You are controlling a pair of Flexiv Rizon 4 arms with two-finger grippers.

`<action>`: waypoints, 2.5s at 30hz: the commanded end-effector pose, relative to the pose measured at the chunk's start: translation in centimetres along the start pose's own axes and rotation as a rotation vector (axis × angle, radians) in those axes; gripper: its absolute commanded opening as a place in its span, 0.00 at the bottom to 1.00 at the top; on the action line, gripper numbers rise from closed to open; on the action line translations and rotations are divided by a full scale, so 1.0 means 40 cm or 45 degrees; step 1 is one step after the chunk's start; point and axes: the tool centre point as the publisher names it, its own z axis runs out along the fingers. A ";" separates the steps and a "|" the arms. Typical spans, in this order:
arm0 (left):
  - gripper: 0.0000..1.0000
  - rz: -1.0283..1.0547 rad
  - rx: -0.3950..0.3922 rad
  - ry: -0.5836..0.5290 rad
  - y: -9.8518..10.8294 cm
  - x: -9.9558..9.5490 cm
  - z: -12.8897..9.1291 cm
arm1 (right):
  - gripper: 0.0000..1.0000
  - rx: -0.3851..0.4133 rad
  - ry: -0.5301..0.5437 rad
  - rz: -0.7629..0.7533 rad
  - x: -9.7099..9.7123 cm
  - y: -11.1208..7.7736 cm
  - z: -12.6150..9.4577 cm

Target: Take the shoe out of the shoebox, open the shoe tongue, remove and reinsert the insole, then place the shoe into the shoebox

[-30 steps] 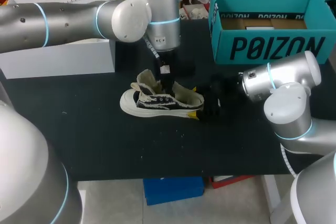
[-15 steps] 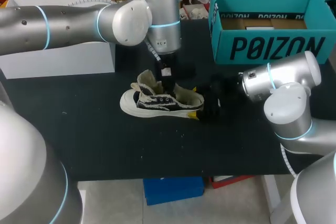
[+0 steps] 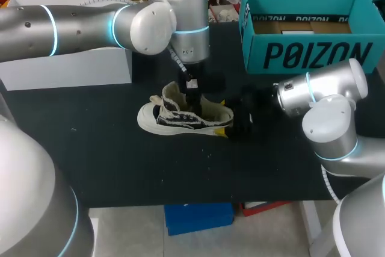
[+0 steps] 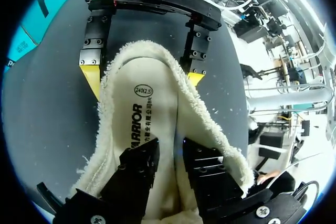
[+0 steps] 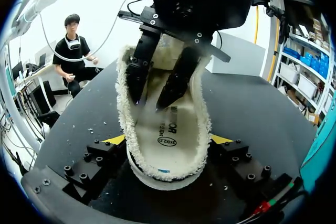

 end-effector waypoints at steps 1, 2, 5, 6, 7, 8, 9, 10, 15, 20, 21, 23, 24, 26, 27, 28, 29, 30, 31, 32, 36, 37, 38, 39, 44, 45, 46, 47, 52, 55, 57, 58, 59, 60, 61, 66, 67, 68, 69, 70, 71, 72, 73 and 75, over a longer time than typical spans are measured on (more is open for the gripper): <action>0.27 -0.032 -0.086 -0.092 -0.003 0.018 0.032 | 0.00 0.002 -0.001 0.003 -0.004 -0.007 0.007; 0.26 -0.043 -0.088 -0.110 0.000 0.018 0.035 | 0.00 0.002 -0.001 0.003 -0.004 -0.007 0.007; 0.26 -0.099 -0.160 -0.203 0.011 0.016 0.044 | 0.00 0.002 -0.001 0.003 -0.004 -0.007 0.007; 0.26 -0.115 -0.170 -0.234 0.015 0.015 0.047 | 0.00 0.002 -0.001 0.003 -0.004 -0.007 0.007; 0.25 -0.130 -0.171 -0.255 0.019 0.014 0.049 | 0.00 0.002 -0.001 0.003 -0.004 -0.007 0.007; 0.25 -0.151 -0.184 -0.288 0.024 0.013 0.050 | 0.00 0.002 -0.001 0.003 -0.004 -0.007 0.007; 0.26 -0.173 -0.204 -0.329 0.030 0.012 0.053 | 0.00 0.002 -0.001 0.003 -0.004 -0.007 0.007; 0.27 -0.189 -0.225 -0.362 0.036 0.011 0.055 | 0.00 0.002 -0.001 0.003 -0.004 -0.007 0.007; 0.25 -0.269 -0.338 -0.562 0.057 0.013 0.071 | 0.00 0.002 -0.001 0.003 -0.004 -0.007 0.007; 0.27 -0.294 -0.399 -0.692 0.077 0.005 0.082 | 0.00 0.002 -0.001 0.003 -0.004 -0.007 0.007; 0.28 -0.298 -0.399 -0.713 0.082 0.003 0.084 | 0.00 0.002 -0.001 0.003 -0.004 -0.007 0.007; 0.28 -0.303 -0.416 -0.755 0.090 -0.002 0.084 | 0.00 0.002 -0.001 0.003 -0.004 -0.007 0.007; 0.29 -0.309 -0.421 -0.781 0.094 -0.005 0.085 | 0.00 0.002 -0.001 0.003 -0.004 -0.007 0.007; 0.29 -0.313 -0.432 -0.826 0.102 -0.010 0.086 | 0.00 0.002 -0.001 0.003 -0.004 -0.007 0.007; 0.28 -0.313 -0.435 -0.849 0.106 -0.013 0.087 | 0.00 0.002 -0.001 0.003 -0.004 -0.007 0.007; 0.28 -0.309 -0.441 -0.870 0.110 -0.015 0.088 | 0.00 0.002 -0.001 0.003 -0.004 -0.007 0.007; 0.28 -0.313 -0.443 -0.896 0.112 -0.015 0.089 | 0.00 0.002 -0.001 0.003 -0.004 -0.007 0.007; 0.29 -0.309 -0.439 -0.921 0.115 -0.014 0.089 | 0.00 0.002 -0.001 0.003 -0.004 -0.007 0.007; 0.29 -0.321 -0.441 -0.955 0.120 -0.014 0.087 | 0.00 0.002 -0.001 0.003 -0.004 -0.007 0.007; 0.27 -0.320 -0.434 -0.974 0.125 -0.016 0.086 | 0.00 0.002 -0.001 0.003 -0.004 -0.007 0.007; 0.24 -0.318 -0.429 -1.028 0.139 -0.024 0.078 | 0.00 0.002 -0.001 0.003 -0.004 -0.007 0.007; 0.26 -0.312 -0.429 -1.038 0.141 -0.028 0.077 | 0.00 0.002 -0.001 0.003 -0.004 -0.007 0.007; 0.28 -0.306 -0.428 -1.044 0.144 -0.031 0.075 | 0.00 0.002 -0.001 0.003 -0.004 -0.007 0.007; 0.28 -0.296 -0.431 -1.058 0.145 -0.035 0.074 | 0.00 0.002 -0.001 0.003 -0.004 -0.007 0.007; 0.31 -0.290 -0.397 -1.142 0.152 -0.049 0.063 | 0.00 0.002 -0.001 0.003 -0.004 -0.007 0.007; 0.31 -0.287 -0.392 -1.150 0.152 -0.052 0.061 | 0.00 0.002 -0.001 0.003 -0.004 -0.007 0.007; 0.31 -0.290 -0.384 -1.166 0.152 -0.055 0.058 | 0.00 0.002 -0.001 0.003 -0.004 -0.007 0.007; 0.31 -0.294 -0.371 -1.178 0.153 -0.057 0.055 | 0.00 0.002 -0.001 0.003 -0.004 -0.007 0.007; 0.30 -0.296 -0.328 -1.243 0.150 -0.059 0.042 | 0.00 0.002 -0.001 0.003 -0.004 -0.007 0.007; 0.30 -0.296 -0.320 -1.249 0.151 -0.065 0.035 | 0.00 0.002 -0.001 0.003 -0.004 -0.007 0.007; 0.30 -0.294 -0.311 -1.245 0.153 -0.070 0.033 | 0.00 0.002 -0.001 0.003 -0.004 -0.007 0.007; 0.29 -0.295 -0.308 -1.244 0.153 -0.072 0.031 | 0.00 0.002 -0.001 0.003 -0.004 -0.007 0.007; 0.27 -0.294 -0.298 -1.234 0.154 -0.074 0.030 | 0.00 0.002 -0.001 0.003 -0.004 -0.007 0.007; 0.20 -0.294 -0.281 -1.213 0.155 -0.076 0.028 | 0.00 0.002 -0.001 0.003 -0.004 -0.007 0.007; 0.09 -0.292 -0.279 -1.206 0.156 -0.077 0.028 | 0.00 0.002 -0.001 0.003 -0.004 -0.007 0.007; 0.00 -0.278 -0.177 -1.087 0.160 -0.072 0.015 | 0.00 0.002 -0.001 0.003 -0.004 -0.007 0.007; 0.00 -0.275 -0.182 -1.082 0.160 -0.069 0.010 | 0.00 0.002 -0.001 0.003 -0.004 -0.007 0.007; 0.00 -0.264 -0.177 -1.064 0.157 -0.064 0.007 | 0.00 0.002 -0.001 0.003 -0.004 -0.007 0.007; 0.00 -0.254 -0.145 -1.026 0.155 -0.060 0.003 | 0.00 0.002 -0.001 0.003 -0.004 -0.007 0.007; 0.00 -0.252 -0.141 -1.016 0.153 -0.055 -0.003 | 0.00 0.002 -0.001 0.003 -0.004 -0.007 0.007; 0.00 -0.249 -0.142 -1.002 0.152 -0.051 -0.007 | 0.00 0.002 -0.001 0.003 -0.004 -0.007 0.007; 0.00 -0.238 -0.117 -0.971 0.150 -0.046 -0.012 | 0.00 0.002 -0.001 0.003 -0.004 -0.007 0.007; 0.00 -0.235 -0.095 -0.948 0.149 -0.042 -0.018 | 0.00 0.002 -0.001 0.003 -0.004 -0.007 0.007; 0.00 -0.216 -0.078 -0.915 0.145 -0.031 -0.031 | 0.00 0.002 -0.001 0.003 -0.004 -0.007 0.007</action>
